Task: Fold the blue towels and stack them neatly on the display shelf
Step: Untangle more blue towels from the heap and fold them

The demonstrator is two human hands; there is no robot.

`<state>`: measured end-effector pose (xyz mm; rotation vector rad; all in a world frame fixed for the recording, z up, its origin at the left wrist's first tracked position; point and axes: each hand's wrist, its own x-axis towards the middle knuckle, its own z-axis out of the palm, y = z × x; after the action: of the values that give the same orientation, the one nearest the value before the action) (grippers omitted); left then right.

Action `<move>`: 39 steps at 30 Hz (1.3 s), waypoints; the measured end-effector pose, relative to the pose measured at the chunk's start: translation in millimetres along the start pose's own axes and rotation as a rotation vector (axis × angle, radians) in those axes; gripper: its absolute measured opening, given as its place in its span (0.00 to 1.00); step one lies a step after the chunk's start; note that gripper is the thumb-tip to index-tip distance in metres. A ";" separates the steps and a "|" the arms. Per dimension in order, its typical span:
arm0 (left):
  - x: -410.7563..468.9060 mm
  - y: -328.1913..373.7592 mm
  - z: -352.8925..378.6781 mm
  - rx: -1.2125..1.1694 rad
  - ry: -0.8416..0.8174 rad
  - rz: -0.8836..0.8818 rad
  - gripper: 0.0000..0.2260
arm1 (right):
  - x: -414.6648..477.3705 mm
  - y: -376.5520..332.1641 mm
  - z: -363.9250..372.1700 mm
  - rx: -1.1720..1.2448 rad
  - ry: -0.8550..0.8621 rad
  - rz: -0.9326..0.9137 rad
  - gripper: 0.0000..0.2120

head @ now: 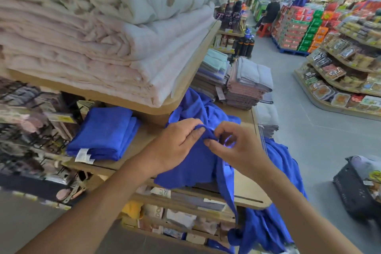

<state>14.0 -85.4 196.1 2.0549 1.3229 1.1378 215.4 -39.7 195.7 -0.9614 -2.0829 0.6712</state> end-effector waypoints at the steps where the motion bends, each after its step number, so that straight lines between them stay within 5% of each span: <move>1: 4.4 9.4 -1.9 0.052 0.042 0.029 0.12 | 2.1 -3.8 -8.0 -0.023 0.009 -0.039 0.12; 7: 38.4 66.4 -20.1 0.254 0.338 0.131 0.02 | 15.6 -20.0 -49.0 -0.157 -0.026 -0.089 0.12; 14: 58.2 126.3 -63.6 0.489 0.508 0.184 0.10 | 3.5 -26.6 -87.5 -0.078 -0.162 -0.093 0.07; 20: 42.5 150.5 -88.9 0.607 0.637 0.228 0.10 | -17.4 -22.1 -110.4 -0.071 -0.266 -0.139 0.16; 25: 30.0 159.9 -82.6 0.589 0.678 0.254 0.12 | -41.1 -31.1 -120.0 -0.096 -0.326 -0.361 0.04; 35: 26.8 181.8 -88.5 0.659 0.602 0.303 0.11 | -50.9 -40.5 -125.7 -0.329 0.058 -0.513 0.19; 39: 29.2 187.4 -89.8 0.675 0.586 0.303 0.12 | -53.0 -37.8 -126.0 -0.390 0.022 -0.474 0.07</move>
<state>45.2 -148.5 393.8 2.5685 1.9208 1.6924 323.2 -85.3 275.7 -0.6246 -2.3505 0.0097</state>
